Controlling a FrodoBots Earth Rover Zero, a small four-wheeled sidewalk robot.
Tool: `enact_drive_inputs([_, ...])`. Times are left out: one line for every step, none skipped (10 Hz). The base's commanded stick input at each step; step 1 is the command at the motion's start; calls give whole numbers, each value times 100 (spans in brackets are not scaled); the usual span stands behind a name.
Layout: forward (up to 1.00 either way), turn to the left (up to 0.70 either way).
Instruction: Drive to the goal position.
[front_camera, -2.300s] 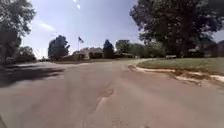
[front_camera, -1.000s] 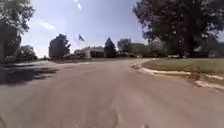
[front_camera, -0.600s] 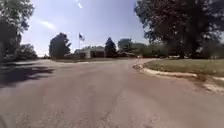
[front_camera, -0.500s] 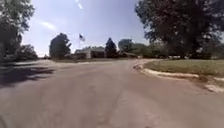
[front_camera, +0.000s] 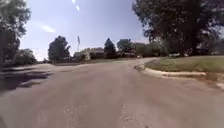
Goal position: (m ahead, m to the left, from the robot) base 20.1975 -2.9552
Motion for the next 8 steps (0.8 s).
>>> enact_drive_inputs([70,0])
enact_drive_inputs([70,0])
enact_drive_inputs([70,0])
enact_drive_inputs([70,-10])
enact_drive_inputs([70,-35])
enact_drive_inputs([70,-35])
enact_drive_inputs([70,-24])
enact_drive_inputs([70,-7])
